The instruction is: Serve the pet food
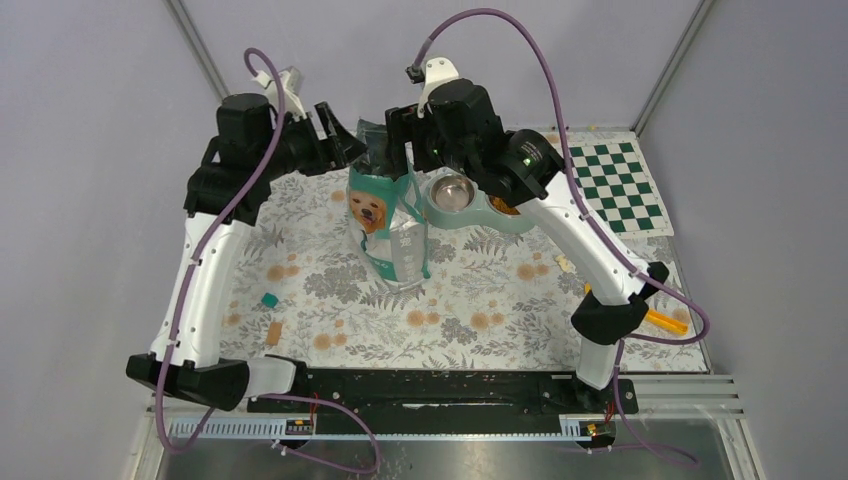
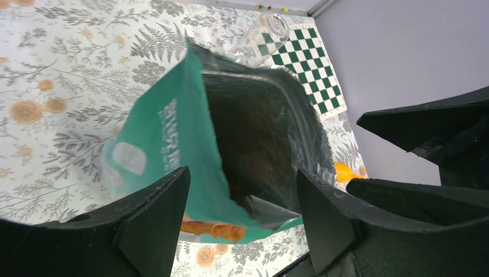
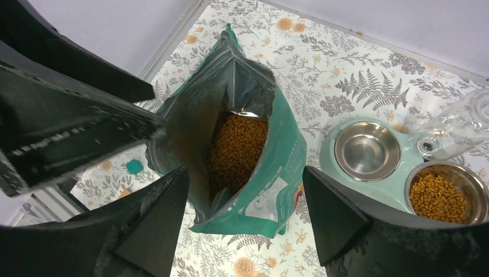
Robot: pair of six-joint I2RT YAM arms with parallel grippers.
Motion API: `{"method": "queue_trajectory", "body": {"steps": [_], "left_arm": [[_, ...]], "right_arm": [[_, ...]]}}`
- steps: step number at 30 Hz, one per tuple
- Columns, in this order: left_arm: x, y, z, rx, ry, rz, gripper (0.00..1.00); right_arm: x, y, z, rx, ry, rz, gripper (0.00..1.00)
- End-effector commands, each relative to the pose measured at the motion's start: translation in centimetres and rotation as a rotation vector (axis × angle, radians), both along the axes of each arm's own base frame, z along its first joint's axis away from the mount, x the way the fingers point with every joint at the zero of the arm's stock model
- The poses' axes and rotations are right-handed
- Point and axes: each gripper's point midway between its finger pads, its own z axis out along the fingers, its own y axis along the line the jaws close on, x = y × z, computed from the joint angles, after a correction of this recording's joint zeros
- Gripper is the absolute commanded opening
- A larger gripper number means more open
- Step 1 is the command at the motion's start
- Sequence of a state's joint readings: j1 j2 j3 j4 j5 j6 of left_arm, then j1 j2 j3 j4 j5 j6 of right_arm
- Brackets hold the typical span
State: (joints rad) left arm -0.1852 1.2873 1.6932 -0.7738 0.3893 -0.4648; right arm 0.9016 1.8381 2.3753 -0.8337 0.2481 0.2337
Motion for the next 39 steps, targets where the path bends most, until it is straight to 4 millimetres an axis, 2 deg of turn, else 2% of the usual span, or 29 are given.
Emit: {"method": "queue_trajectory", "body": {"steps": [1, 5, 8, 11, 13, 14, 15, 17, 20, 23, 26, 28, 31, 34, 36, 37, 38, 39], "left_arm": [[1.3, -1.5, -0.2, 0.042, -0.033, -0.004, 0.69], [2.2, -0.8, -2.4, 0.146, 0.037, 0.058, 0.64], [2.7, 0.2, -3.8, 0.203, 0.089, 0.1, 0.58], [3.0, 0.6, -3.7, 0.222, 0.088, 0.121, 0.39], [3.0, 0.6, -3.2, 0.222, 0.077, 0.119, 0.17], [3.1, 0.7, -2.8, 0.222, 0.067, 0.122, 0.06], [3.1, 0.8, -2.3, 0.224, 0.054, 0.129, 0.0], [3.3, 1.5, -1.1, 0.244, 0.017, 0.154, 0.0], [3.4, 3.0, 1.8, 0.282, -0.063, 0.203, 0.0], [3.5, 5.0, 5.5, 0.288, -0.149, 0.269, 0.0], [2.9, 6.3, 9.5, 0.262, -0.25, 0.302, 0.0], [2.1, 6.3, 11.7, 0.254, -0.317, 0.289, 0.0], [1.3, 6.5, 13.4, 0.246, -0.378, 0.287, 0.0], [0.9, 6.6, 13.5, 0.245, -0.396, 0.284, 0.0], [0.8, 6.9, 12.7, 0.258, -0.378, 0.289, 0.0], [0.8, 7.0, 12.0, 0.263, -0.362, 0.295, 0.0], [0.7, 7.1, 11.2, 0.267, -0.342, 0.296, 0.07], [0.5, 7.1, 10.5, 0.269, -0.334, 0.292, 0.23]], "right_arm": [[0.0, 0.8, 0.3, 0.02, 0.005, 0.004, 0.8], [0.9, 1.3, -1.4, -0.014, 0.033, -0.028, 0.75], [1.7, 1.4, -2.8, -0.038, 0.049, -0.057, 0.67], [2.4, 1.3, -3.9, -0.055, 0.064, -0.093, 0.58], [2.7, 1.3, -4.4, -0.06, 0.074, -0.103, 0.46], [2.9, 1.3, -4.5, -0.059, 0.076, -0.105, 0.35], [3.0, 1.4, -4.4, -0.056, 0.075, -0.102, 0.22], [2.8, 2.0, -3.8, -0.032, 0.075, -0.075, 0.0], [1.6, 3.7, -1.3, 0.061, 0.066, 0.031, 0.0], [-0.1, 4.9, 2.8, 0.199, 0.039, 0.122, 0.0], [-1.5, 4.8, 6.9, 0.32, -0.009, 0.158, 0.0], [-2.3, 4.7, 9.1, 0.385, -0.038, 0.168, 0.0], [-3.4, 4.8, 11.2, 0.468, -0.051, 0.192, 0.0], [-3.7, 5.5, 11.7, 0.511, -0.047, 0.194, 0.0], [-3.5, 6.6, 10.4, 0.504, -0.011, 0.2, 0.0], [-3.4, 7.0, 9.5, 0.492, 0.013, 0.198, 0.06], [-3.3, 7.4, 8.4, 0.475, 0.038, 0.195, 0.2], [-3.2, 7.9, 7.2, 0.453, 0.065, 0.2, 0.33]]}}
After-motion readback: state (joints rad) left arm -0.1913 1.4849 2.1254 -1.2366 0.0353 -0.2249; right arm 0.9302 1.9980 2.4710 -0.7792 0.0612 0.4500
